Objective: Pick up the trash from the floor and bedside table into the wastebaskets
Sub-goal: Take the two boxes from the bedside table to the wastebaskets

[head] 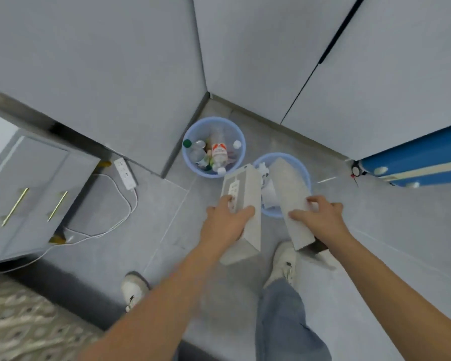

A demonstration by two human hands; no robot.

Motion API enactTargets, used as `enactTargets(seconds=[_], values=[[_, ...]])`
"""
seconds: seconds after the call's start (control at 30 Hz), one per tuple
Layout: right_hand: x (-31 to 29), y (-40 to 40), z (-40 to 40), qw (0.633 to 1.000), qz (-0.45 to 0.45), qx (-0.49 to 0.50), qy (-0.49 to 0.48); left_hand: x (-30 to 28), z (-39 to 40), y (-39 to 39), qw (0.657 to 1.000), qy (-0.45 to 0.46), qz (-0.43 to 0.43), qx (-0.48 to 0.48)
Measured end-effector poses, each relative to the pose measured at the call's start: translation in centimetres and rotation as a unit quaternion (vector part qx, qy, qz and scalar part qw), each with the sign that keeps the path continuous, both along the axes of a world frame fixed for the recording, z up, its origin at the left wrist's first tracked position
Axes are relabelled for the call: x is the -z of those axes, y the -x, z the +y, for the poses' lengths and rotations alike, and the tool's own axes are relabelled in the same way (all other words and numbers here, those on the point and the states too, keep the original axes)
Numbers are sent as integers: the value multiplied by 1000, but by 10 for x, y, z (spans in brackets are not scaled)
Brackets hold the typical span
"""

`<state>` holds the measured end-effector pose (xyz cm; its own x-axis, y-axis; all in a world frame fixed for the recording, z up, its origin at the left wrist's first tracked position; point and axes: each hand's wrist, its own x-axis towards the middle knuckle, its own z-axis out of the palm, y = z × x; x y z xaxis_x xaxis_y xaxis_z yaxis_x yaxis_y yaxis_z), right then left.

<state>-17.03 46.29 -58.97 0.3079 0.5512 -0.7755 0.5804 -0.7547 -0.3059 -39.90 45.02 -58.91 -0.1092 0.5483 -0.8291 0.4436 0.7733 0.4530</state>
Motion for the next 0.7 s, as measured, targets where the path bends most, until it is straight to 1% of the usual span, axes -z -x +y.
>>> enactTargets(seconds=[0.07, 0.13, 0.2, 0.27, 0.4, 0.5, 0.6, 0.7], values=[[21, -16, 14, 995, 49, 88, 26, 25, 24, -20, 1000, 11, -3, 1], [44, -31, 29, 986, 83, 140, 46, 45, 44, -41, 1000, 10, 1, 9], [75, -46, 42, 981, 97, 158, 57, 63, 59, -62, 998, 5, 28, 58], [93, -53, 55, 981, 95, 156, 58, 82, 72, -82, 990, 5, 65, 121], [127, -66, 81, 990, 71, 87, 83, 123, 94, -112, 969, 14, 120, 215], [150, -68, 94, 994, 57, -3, 96, 151, 100, -124, 944, 10, 158, 291], [166, -65, 96, 993, -8, -95, 64, 173, 96, -128, 917, 1, 194, 349], [183, -61, 91, 990, -40, -135, 24, 195, 87, -127, 903, -24, 216, 371]])
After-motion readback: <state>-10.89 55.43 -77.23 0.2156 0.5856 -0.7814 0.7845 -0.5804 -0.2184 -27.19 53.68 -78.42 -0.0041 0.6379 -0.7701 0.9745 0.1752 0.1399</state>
